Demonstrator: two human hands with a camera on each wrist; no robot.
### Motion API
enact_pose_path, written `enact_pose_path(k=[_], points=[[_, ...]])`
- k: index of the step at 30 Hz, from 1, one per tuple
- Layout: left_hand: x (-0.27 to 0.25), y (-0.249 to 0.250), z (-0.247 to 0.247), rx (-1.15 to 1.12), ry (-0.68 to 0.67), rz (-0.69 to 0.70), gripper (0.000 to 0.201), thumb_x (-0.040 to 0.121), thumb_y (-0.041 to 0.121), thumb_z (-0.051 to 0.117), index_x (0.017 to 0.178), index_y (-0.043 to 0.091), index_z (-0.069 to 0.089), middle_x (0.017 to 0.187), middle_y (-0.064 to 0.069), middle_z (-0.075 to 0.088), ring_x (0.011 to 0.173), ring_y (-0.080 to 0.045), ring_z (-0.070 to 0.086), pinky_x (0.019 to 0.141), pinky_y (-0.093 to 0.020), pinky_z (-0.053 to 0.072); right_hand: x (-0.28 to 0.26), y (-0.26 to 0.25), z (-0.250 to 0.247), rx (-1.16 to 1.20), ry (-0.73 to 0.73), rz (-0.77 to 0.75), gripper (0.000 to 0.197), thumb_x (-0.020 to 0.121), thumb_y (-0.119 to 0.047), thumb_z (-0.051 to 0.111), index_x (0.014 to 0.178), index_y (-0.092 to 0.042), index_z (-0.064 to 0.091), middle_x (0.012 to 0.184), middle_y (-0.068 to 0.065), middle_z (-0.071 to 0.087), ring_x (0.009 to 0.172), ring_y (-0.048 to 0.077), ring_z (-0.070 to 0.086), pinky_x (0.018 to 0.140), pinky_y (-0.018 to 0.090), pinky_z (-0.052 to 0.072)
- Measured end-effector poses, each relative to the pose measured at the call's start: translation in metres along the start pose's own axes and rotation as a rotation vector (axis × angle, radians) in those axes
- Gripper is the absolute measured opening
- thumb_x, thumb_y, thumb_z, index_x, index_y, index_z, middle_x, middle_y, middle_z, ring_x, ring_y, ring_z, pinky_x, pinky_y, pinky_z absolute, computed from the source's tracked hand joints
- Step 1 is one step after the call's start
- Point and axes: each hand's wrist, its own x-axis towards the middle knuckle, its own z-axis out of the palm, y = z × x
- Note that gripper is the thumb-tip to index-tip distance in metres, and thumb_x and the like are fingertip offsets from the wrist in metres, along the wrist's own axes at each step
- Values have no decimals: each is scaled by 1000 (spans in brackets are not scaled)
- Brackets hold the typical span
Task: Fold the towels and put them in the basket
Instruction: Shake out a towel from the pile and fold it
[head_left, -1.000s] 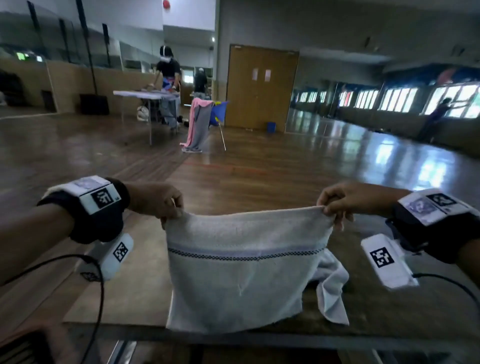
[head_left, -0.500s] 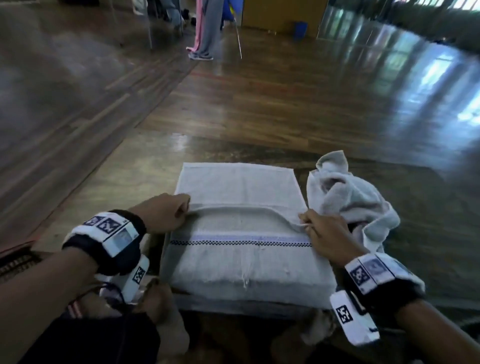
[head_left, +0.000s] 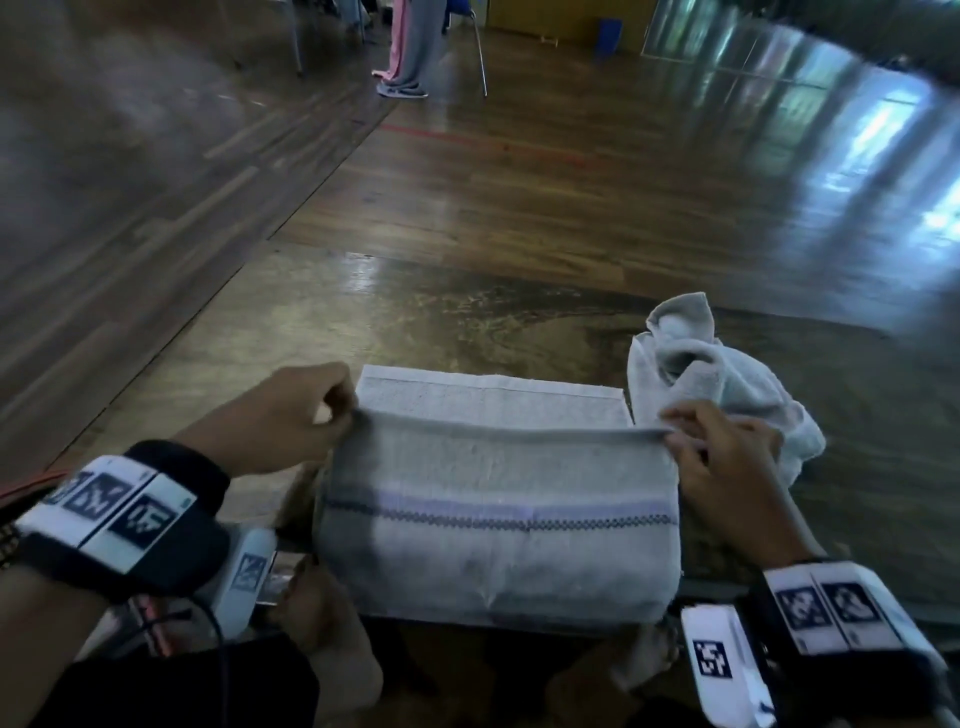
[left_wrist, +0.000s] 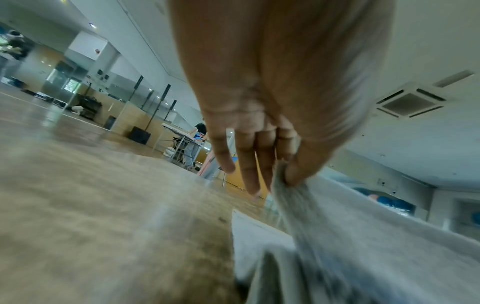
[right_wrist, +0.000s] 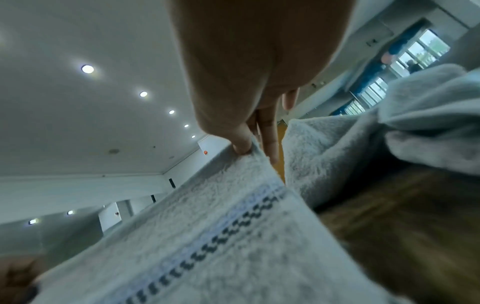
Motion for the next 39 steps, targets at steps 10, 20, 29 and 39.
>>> enact_pose_path(k=[10,20,29,39], points=[[55,-5,25,349,-4,-234,4,87,21,53,84,23,53,95,4,51,91,-19,51,86,-37,34,58,-6,38,-417,-88,110,8,88,-22,56,90,-25,63,105,0,62,111,22,43,86,41,22],[55,4,28,366,-99,-203,14,81,12,51,76,20,42,93,-1,42,83,-18,39,74,-33,32,67,9,50,-331,-346,59,10,90,-19,48,88,-29,47,110,-8,56,113,17,47,96,44,23],[49,1,4,83,53,-147,8,79,0,59,75,7,60,78,-2,58,74,-20,54,62,-22,40,65,3,40,-241,-195,5,16,85,-16,56,73,-26,54,87,-10,52,88,10,45,93,41,22],[19,5,-22,-83,143,-84,17,83,9,66,95,21,64,85,5,66,84,-14,64,75,-27,52,34,15,0,-19,-154,-101,3,88,-12,60,90,-14,60,87,-6,55,87,14,52,94,51,36]])
